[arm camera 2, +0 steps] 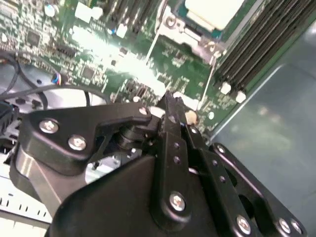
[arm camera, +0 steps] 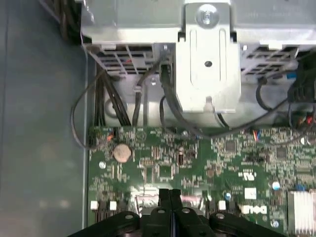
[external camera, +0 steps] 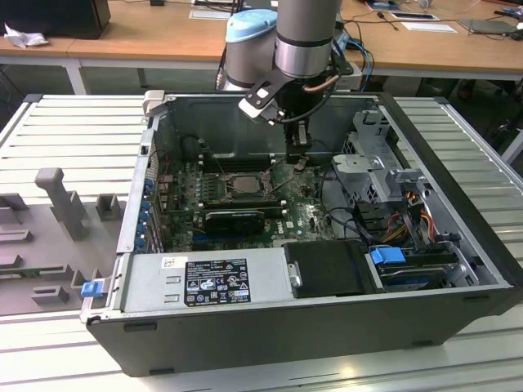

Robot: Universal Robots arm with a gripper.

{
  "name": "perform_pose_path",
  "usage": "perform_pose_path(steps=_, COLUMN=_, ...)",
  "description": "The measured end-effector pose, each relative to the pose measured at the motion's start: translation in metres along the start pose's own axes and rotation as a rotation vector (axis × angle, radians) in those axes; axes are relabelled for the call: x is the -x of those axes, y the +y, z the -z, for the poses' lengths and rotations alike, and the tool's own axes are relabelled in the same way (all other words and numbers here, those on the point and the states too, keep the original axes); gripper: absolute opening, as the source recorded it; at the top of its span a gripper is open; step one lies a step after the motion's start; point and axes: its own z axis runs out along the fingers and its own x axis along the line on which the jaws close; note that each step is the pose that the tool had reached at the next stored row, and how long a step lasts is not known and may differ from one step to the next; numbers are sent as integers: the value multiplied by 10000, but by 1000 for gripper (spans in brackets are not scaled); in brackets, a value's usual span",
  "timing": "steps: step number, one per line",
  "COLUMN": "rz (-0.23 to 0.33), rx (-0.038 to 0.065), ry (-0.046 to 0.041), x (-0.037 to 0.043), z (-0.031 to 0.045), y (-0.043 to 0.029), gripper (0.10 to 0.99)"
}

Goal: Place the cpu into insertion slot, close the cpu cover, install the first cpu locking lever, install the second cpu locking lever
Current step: 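Close the cpu cover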

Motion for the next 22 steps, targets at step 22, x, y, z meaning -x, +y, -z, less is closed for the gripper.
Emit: perform_pose_path(steps=22, rz=112, rx=-167, ry=6, x=-2, z=-108, y=3, gripper=106)
